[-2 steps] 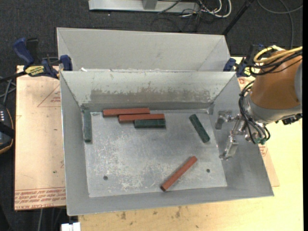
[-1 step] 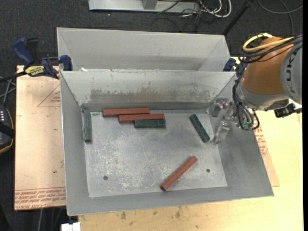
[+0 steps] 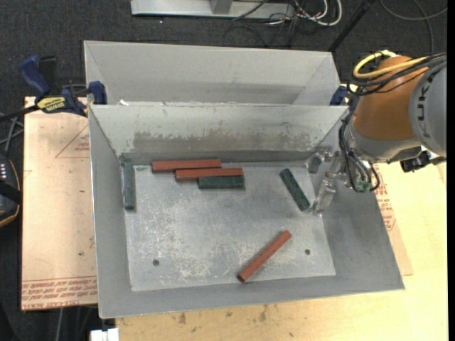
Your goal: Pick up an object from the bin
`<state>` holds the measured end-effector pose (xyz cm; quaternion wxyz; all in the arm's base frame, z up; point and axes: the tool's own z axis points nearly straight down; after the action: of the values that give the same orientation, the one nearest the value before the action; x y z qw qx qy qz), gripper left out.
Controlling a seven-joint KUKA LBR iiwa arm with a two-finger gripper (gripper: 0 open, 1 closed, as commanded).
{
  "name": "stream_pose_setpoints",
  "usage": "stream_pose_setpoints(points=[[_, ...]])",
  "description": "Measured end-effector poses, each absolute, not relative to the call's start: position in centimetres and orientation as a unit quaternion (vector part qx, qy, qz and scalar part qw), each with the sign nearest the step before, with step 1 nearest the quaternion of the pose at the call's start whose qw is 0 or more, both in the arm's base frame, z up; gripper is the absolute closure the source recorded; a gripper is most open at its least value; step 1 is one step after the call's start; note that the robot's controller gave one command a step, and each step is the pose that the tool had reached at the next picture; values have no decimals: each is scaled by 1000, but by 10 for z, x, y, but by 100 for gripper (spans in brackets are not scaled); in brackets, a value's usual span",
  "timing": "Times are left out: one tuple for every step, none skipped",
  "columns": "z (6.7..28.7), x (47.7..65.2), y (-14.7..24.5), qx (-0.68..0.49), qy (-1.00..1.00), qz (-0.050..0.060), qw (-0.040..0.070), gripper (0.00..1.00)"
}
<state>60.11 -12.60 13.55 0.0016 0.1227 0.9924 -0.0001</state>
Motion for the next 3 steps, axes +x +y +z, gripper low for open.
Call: stream_pose_setpoints(points=[[97,607,-117,215,977,1,2,0],[71,608,-117,211,977,0,1,100],[71,608,-117,211,977,0,1,100]])
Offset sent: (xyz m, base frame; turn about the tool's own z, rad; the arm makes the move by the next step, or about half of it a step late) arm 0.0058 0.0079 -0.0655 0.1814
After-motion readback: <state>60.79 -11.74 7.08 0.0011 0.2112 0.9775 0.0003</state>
